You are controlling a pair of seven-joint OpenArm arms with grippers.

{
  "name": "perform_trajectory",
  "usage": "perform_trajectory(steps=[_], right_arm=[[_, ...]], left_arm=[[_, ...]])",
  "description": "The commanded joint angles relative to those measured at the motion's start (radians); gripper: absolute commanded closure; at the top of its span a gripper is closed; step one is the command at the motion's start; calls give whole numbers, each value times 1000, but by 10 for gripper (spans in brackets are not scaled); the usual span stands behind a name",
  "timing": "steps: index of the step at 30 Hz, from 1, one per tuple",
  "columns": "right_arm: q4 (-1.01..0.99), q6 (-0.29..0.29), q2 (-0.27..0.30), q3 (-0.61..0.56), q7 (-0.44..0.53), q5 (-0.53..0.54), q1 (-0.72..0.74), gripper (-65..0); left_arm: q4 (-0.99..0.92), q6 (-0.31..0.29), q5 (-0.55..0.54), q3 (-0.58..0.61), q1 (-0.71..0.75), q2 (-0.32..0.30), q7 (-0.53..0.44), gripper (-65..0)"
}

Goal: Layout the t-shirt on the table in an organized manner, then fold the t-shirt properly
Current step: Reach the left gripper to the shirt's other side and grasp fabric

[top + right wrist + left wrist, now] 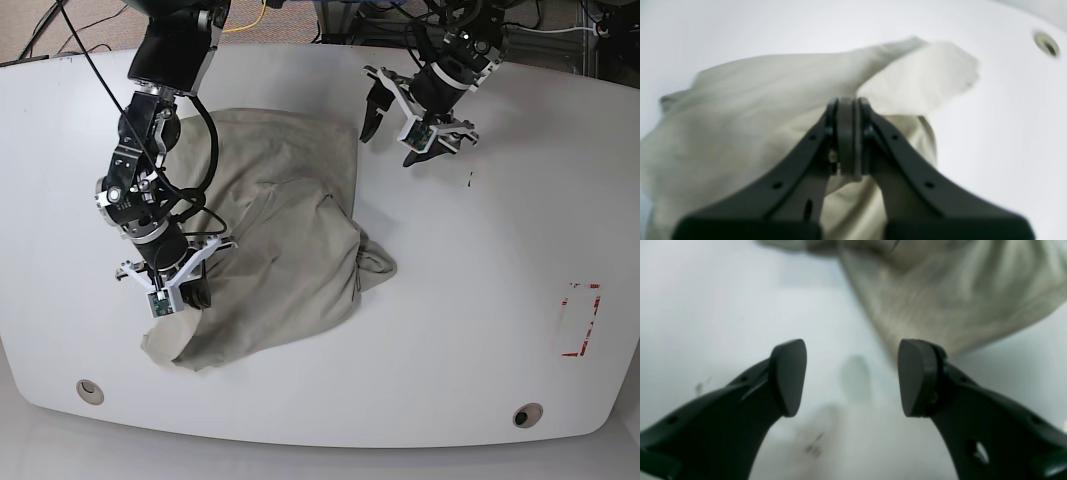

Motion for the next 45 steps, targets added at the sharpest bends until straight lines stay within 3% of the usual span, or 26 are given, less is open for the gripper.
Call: perform_trajectory(steps=[1,5,21,36,38,40,44,45], right_arm=[[71,-3,7,-1,26,13,22,0],[102,-3,7,-18,26,11,20,0],[200,-3,10,-27,26,11,-10,0],[214,-1,8,-22,1,10,-10,0],[215,-1,8,-22,1,11,-10,0],[225,-1,8,-22,1,14,-10,0],[240,-1,5,-22,1,17,-10,0],[243,-1,5,-22,1,17,-10,0]], left_arm=[[-7,2,-74,16,-29,-1,35,-408],[-58,2,-135,32,-81,0,99,-408],[-227,4,-290,101,-202,3,208,-407],[-311,7,-306,196,-253,33,274,-394],[-329,7,-306,196,-254,37,274,-365],[-358,7,-306,196,-264,37,273,-267],[-426,8,-306,208,-316,39,271,-6],[-443,8,-306,214,-323,39,270,0]])
